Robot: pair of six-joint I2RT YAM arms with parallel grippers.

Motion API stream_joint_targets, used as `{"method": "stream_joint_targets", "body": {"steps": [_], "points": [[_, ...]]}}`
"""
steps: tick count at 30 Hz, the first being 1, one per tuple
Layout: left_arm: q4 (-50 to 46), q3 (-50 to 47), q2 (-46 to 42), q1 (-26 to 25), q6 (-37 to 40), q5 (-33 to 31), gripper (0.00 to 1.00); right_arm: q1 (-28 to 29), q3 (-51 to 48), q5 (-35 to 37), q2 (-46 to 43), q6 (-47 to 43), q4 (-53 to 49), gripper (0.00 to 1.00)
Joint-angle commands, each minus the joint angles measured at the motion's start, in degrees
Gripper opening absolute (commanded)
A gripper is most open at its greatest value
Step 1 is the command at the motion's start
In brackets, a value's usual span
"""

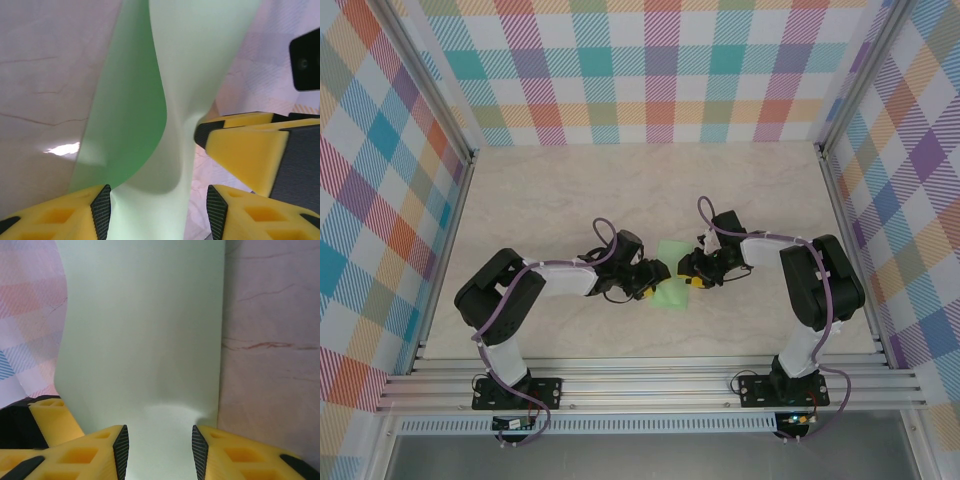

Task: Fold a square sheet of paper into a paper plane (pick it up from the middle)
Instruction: Fold the triangle a second time at the center of the table.

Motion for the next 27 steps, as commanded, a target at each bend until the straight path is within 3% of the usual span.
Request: {"method": "stream_joint_targets", "body": {"steps": [1,9,18,27], "points": [[1.16,1.38,1.16,0.64,1.65,1.27,0.55,0.29,-1.36,3.05,2.92,0.03,0.1,0.41],[0.79,2.58,1.73,1.96,2.98,2.7,0.57,0.24,-1.23,2.83,2.92,0.12,0.04,0.41],[-3.55,1.9,0.77,2.56,3.46,0.82,0.4,0.29,-0.72,1.06,1.61,0.72,1.09,0.41],[-2.98,3.08,1.04,3.72,3.51,1.53,0.28,0.28,0.24,4.14,-8.15,-2.5,-3.43,0.47]]}}
